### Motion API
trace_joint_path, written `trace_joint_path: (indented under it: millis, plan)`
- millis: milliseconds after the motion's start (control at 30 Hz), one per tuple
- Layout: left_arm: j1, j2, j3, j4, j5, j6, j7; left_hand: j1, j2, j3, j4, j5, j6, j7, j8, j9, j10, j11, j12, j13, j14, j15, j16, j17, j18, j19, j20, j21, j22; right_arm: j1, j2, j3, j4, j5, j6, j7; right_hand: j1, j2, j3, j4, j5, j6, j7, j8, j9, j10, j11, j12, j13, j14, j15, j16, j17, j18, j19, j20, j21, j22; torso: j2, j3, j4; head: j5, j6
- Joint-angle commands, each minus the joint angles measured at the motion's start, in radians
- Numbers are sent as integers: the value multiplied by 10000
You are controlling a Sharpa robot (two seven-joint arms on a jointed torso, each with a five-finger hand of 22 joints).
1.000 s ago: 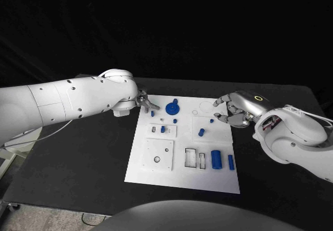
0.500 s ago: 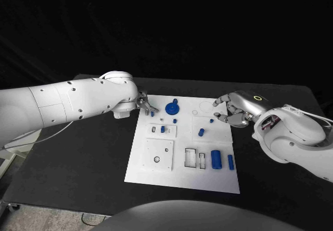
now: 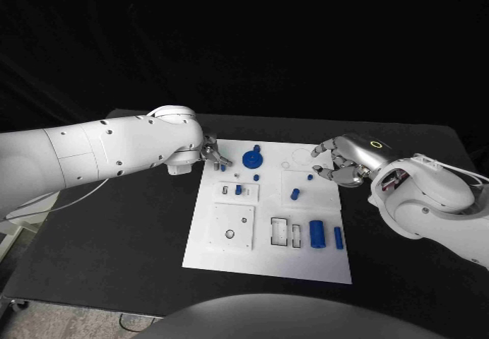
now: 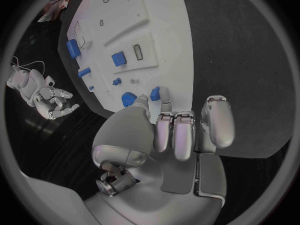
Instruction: Assemble the parts on the task board
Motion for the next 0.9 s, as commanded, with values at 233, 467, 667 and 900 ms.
trace_joint_path:
  millis: [233,467,667,900]
  plan:
    - [-7,28,3,-20,37,14,121,249,5,107,-23,464,104,3,-99,48,773,4,-18,2424,1051,66,24,2634,119,-49,4,-38,1852,-6,-13,3,-18,37,-6,23,41,43,83,9,56,94,7,41,-24,822,44,-49,2357,791,63,-94,1332,197,-85,6,-105,1348,-8,-2,6,-18,0]
    - [-9,32,4,-23,50,-117,250,498,-31,238,-50,1086,202,-51,-86,149,792,-41,4,2438,1051,35,24,2634,112,-21,-25,-9,1864,-13,-34,3,-16,61,58,4,54,51,98,1,63,96,9,41,-32,815,46,-58,2348,787,64,-107,1315,203,-96,7,-141,1339,-3,3,1,-26,0]
    - [-10,43,5,-46,154,-140,330,741,-110,391,-111,1575,203,-92,-82,245,783,-75,-6,2432,1051,3,24,2634,113,-19,-54,-16,1863,-17,-37,3,-15,92,90,-4,85,75,135,-17,87,99,17,38,-52,795,51,-83,2324,774,68,-145,1265,213,-119,10,-208,1322,-1,-1,9,-26,0]
    - [-16,54,4,-103,359,-125,357,983,-207,602,-161,2074,147,-104,-149,294,763,-91,-29,2418,1051,-12,24,2634,121,-43,-74,-59,1851,-18,-33,3,-14,118,106,-8,98,89,153,-24,98,104,19,38,-59,789,53,-90,2317,770,69,-159,1247,219,-130,11,-244,1314,-5,-3,7,-25,0]
